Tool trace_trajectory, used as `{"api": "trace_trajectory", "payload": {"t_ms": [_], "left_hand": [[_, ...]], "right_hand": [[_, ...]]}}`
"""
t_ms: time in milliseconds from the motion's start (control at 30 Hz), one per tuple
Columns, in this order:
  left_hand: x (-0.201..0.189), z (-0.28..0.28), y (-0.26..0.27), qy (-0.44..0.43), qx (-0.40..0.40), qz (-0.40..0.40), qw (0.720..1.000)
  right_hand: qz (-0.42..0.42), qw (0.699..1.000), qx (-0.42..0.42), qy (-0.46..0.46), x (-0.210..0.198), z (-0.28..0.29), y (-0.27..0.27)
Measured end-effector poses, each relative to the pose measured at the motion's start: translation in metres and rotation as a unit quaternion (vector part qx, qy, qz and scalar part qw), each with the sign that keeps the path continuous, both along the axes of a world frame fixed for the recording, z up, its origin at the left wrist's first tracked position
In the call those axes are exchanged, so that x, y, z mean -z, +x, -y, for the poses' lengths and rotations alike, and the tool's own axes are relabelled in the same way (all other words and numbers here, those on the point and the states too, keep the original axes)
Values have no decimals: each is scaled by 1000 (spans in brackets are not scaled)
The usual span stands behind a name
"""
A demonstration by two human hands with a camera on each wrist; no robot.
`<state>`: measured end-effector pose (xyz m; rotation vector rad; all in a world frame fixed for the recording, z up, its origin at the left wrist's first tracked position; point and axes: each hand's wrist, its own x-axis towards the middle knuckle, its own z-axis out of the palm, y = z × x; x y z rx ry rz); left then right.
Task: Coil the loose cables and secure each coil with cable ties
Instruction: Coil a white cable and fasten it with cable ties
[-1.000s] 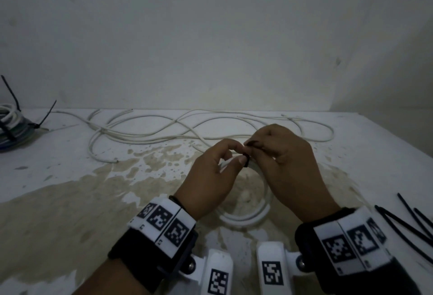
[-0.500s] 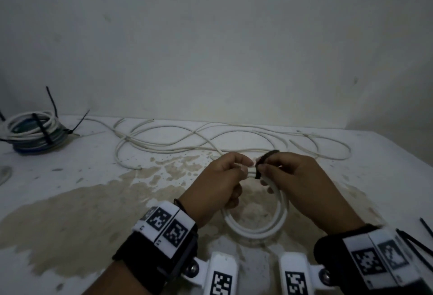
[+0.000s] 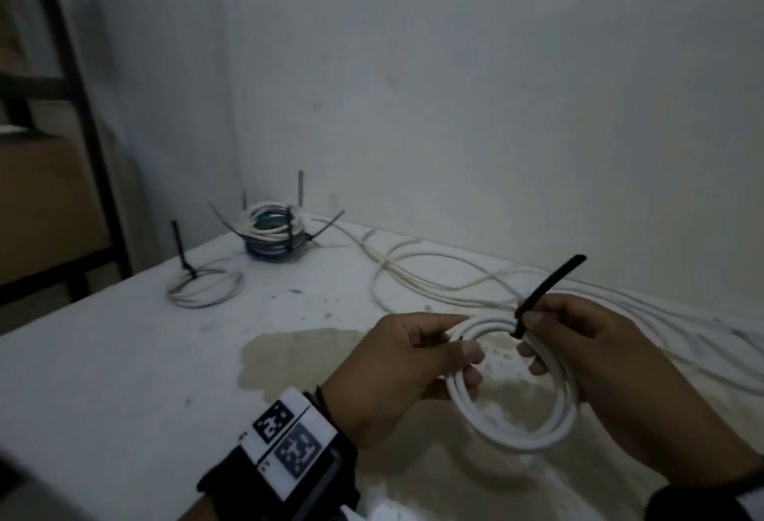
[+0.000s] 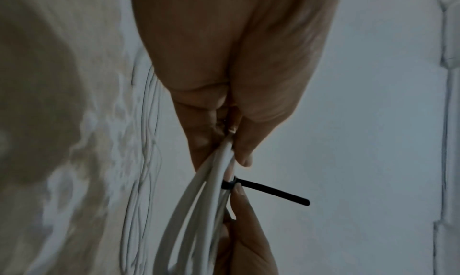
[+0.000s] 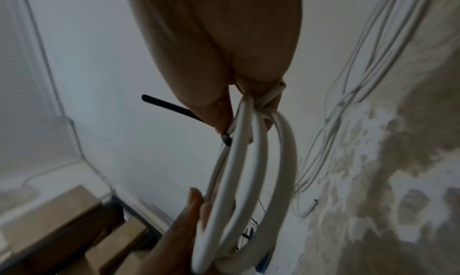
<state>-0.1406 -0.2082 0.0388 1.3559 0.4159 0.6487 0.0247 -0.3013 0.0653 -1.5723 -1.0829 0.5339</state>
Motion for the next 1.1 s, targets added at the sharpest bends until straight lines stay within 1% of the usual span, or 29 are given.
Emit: {"api": "trace_trajectory", "payload": {"t_ms": [67,167,200,267,333,433,500,567,633,667,733,800,933,1033,1100], "left_hand": [[1,-13,-22,-16,-37,9,999],[3,-33,-58,-48,-85,22,995],[4,-39,-69,-53,-100,25,993],[5,-51,-91,-67,-132,36,988],[5,-65,-110,-79,-169,40,982],[3,-96,-143,-69,-238,9,969],[0,-124,-168,-49,-304,-14,951],[2,-155,-194,-30,-377,-31,925],[10,-186,-216,-9,-429,-87,899],[16,-199,-224,-6,-435,-111,894],[28,-216,-231,-27,-419,-122,899],[38,-226,-231,-67,-401,-95,909],[51,-234,-228,-149,-393,-14,907],[54,-235,-228,-158,-391,4,907],[55,-236,-228,-154,-390,-2,908]], "right_hand": [[-2,998,-51,-24,-5,-18,-19],[74,986,-109,-105,-10,-44,-44],[71,981,-126,-125,-11,-54,-52],[14,978,-153,-141,-11,-72,-70],[-54,974,-175,-133,-8,-91,-89],[-144,965,-190,-107,4,-125,-116],[-194,960,-179,-88,12,-151,-132],[-237,955,-167,-68,18,-179,-148],[-261,953,-149,-47,23,-207,-163],[-268,952,-142,-38,25,-221,-172],[-277,952,-130,-30,28,-246,-186],[-279,952,-119,-38,33,-270,-198],[-274,955,-96,-55,47,-307,-212],[-263,959,-79,-63,59,-324,-218],[-230,969,-62,-68,68,-331,-218]]}}
